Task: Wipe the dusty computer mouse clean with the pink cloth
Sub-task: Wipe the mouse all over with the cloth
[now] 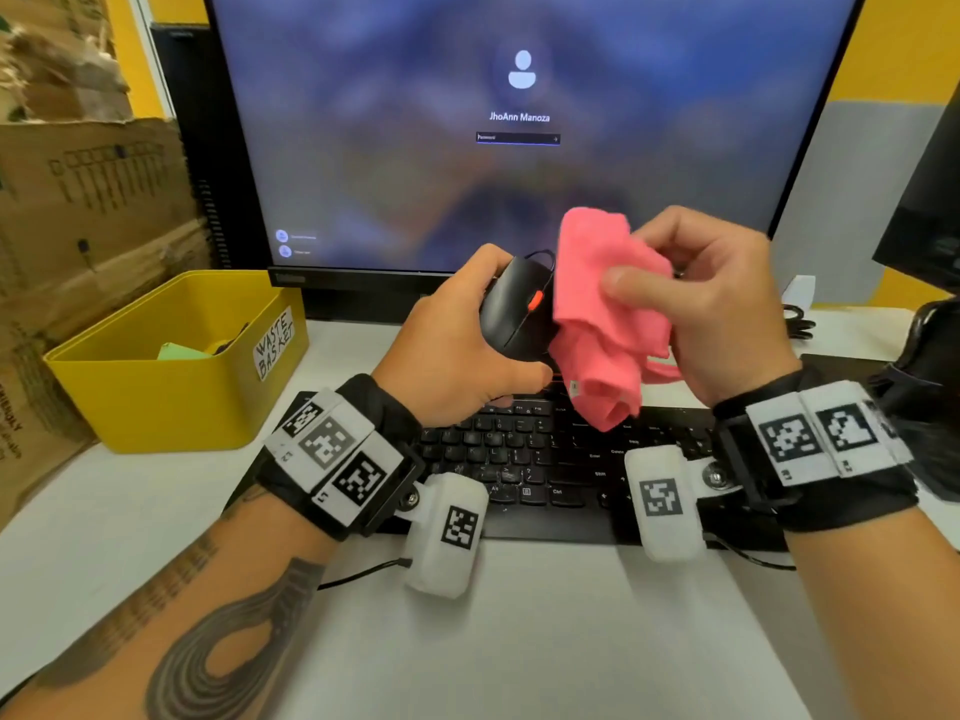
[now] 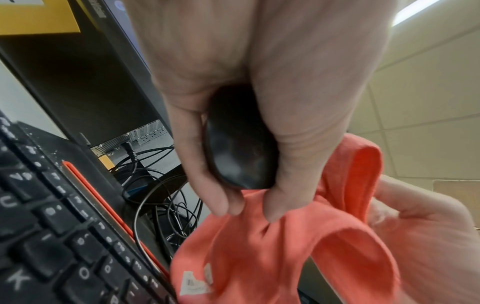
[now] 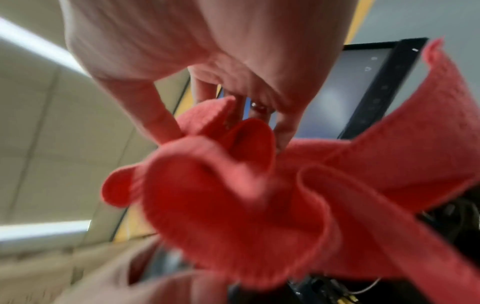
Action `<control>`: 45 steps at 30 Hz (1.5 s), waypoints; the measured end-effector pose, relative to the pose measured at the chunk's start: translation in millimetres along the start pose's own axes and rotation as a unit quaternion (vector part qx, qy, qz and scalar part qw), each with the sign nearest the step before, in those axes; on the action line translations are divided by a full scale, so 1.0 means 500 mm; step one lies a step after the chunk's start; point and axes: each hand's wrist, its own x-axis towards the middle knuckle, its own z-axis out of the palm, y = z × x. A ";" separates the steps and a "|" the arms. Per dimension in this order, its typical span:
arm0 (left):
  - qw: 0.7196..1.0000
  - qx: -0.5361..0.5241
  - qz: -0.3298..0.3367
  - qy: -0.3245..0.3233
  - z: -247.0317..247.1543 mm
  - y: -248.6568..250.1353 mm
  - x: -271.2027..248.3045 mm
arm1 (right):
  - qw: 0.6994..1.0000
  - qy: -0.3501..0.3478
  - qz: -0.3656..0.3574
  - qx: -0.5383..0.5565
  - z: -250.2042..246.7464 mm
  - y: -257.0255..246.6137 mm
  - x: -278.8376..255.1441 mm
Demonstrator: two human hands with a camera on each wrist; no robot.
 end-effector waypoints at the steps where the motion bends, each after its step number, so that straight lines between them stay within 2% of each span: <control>1: 1.000 0.004 0.003 0.001 0.002 0.001 -0.001 | 0.998 -0.038 -0.027 -0.034 0.009 -0.002 -0.005; 3: 1.000 0.012 0.007 0.000 0.006 0.001 -0.003 | 0.989 -0.109 -0.059 -0.083 0.029 -0.003 -0.017; 5: 1.000 0.005 0.005 -0.008 0.009 -0.003 -0.004 | 0.983 -0.139 -0.055 -0.107 0.044 0.000 -0.027; 7: 1.000 0.007 0.005 -0.019 0.012 -0.005 -0.005 | 0.987 -0.114 -0.040 -0.110 0.045 0.006 -0.026; 11: 0.999 0.011 0.007 -0.034 0.016 -0.003 -0.005 | 0.992 0.004 -0.037 -0.122 0.025 0.014 -0.012; 12: 0.999 0.008 0.005 -0.036 0.018 -0.002 -0.005 | 0.993 0.006 -0.038 -0.114 0.023 0.013 -0.011; 17: 0.998 -0.059 -0.001 -0.020 0.014 -0.003 -0.005 | 0.985 -0.137 -0.063 -0.085 0.050 0.002 -0.029; 19: 0.998 -0.056 -0.003 -0.020 0.013 -0.006 -0.005 | 0.981 -0.156 -0.059 -0.095 0.054 0.003 -0.029; 22: 0.996 -0.078 -0.015 -0.031 0.017 -0.006 -0.005 | 0.985 -0.117 -0.042 -0.123 0.045 0.009 -0.024; 27: 0.998 -0.041 -0.002 -0.042 0.015 0.000 -0.006 | 0.992 0.019 -0.012 -0.121 0.020 0.026 -0.004; 32: 0.997 -0.056 0.014 -0.043 0.011 0.015 -0.008 | 0.997 0.056 0.039 -0.046 -0.005 0.028 0.008; 35: 0.997 -0.069 0.020 -0.040 0.002 0.014 -0.008 | 0.989 0.033 0.108 0.092 -0.007 0.012 0.007; 38: 0.996 -0.084 0.018 -0.035 0.000 0.014 -0.006 | 0.979 -0.009 0.121 0.164 -0.013 -0.002 0.004; 40: 0.996 -0.086 0.021 -0.031 0.002 0.015 -0.005 | 0.982 -0.048 0.096 0.156 -0.006 0.002 -0.001; 42: 0.996 -0.083 0.027 -0.033 0.006 0.015 -0.006 | 0.989 -0.083 0.076 0.092 0.012 0.013 -0.010; 45: 0.996 -0.072 0.030 -0.039 0.006 0.013 -0.007 | 0.990 -0.077 0.088 0.080 0.027 0.027 -0.013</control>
